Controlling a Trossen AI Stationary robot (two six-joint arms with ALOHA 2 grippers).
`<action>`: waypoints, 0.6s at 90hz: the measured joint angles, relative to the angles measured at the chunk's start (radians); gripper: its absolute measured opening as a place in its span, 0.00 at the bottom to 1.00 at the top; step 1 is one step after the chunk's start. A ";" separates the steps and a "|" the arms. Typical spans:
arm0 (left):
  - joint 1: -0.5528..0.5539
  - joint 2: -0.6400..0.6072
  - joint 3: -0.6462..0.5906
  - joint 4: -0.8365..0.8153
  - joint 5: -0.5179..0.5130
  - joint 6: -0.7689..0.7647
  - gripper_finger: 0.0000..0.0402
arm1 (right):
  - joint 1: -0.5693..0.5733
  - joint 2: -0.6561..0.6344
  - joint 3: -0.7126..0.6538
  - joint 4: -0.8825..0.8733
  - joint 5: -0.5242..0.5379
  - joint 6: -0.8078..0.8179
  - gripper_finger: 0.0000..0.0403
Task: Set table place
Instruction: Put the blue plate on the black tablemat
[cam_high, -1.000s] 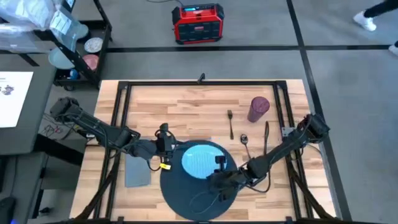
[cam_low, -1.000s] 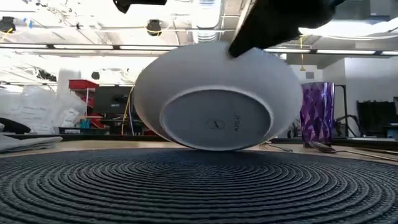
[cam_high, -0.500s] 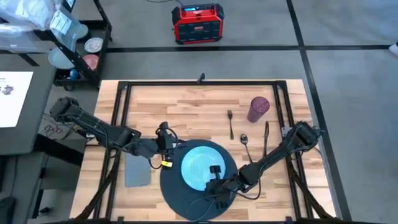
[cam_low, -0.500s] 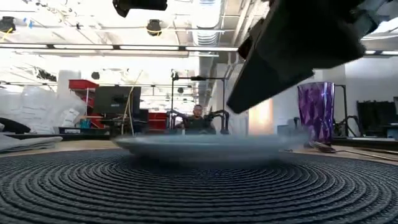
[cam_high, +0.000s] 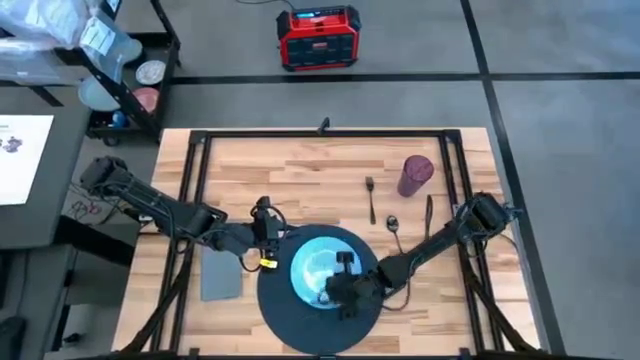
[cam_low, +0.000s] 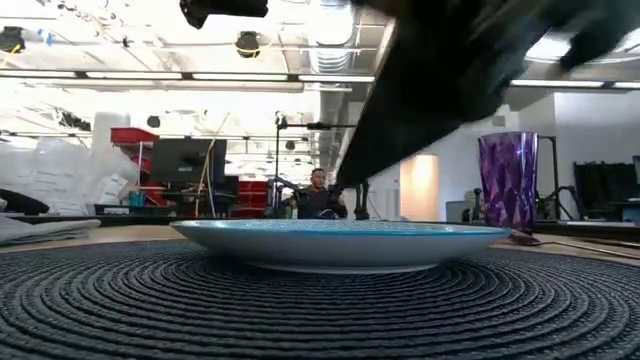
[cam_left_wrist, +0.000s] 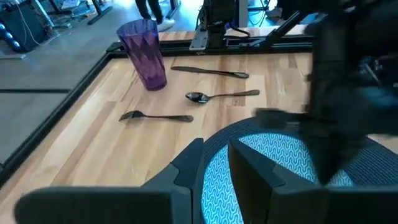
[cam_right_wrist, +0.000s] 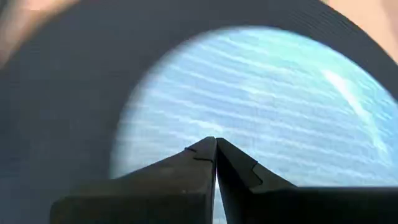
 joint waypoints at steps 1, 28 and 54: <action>0.000 0.000 0.000 0.000 0.001 -0.001 0.15 | -0.004 0.000 -0.003 -0.001 0.000 0.001 0.00; 0.000 0.000 0.000 -0.013 0.002 -0.015 0.15 | -0.027 0.001 -0.035 0.020 -0.095 0.047 0.00; 0.000 0.000 0.000 -0.014 0.001 -0.015 0.15 | -0.033 0.033 -0.038 0.102 -0.204 0.044 0.00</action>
